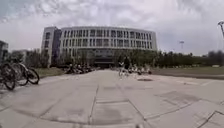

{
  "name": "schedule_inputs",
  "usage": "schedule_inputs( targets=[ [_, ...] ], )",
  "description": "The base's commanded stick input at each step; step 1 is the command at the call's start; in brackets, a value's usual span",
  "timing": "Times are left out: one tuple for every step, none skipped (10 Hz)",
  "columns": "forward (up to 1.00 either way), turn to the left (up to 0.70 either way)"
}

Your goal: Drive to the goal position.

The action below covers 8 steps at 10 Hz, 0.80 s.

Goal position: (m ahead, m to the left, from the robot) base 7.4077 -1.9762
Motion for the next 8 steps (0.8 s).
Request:
schedule_inputs(
  targets=[
    [0.70,0.00],
    [0.70,0.00],
    [0.70,0.00],
    [0.70,0.00],
    [0.70,0.00],
    [0.70,0.00],
    [0.70,0.00],
    [0.70,0.00]
  ],
)
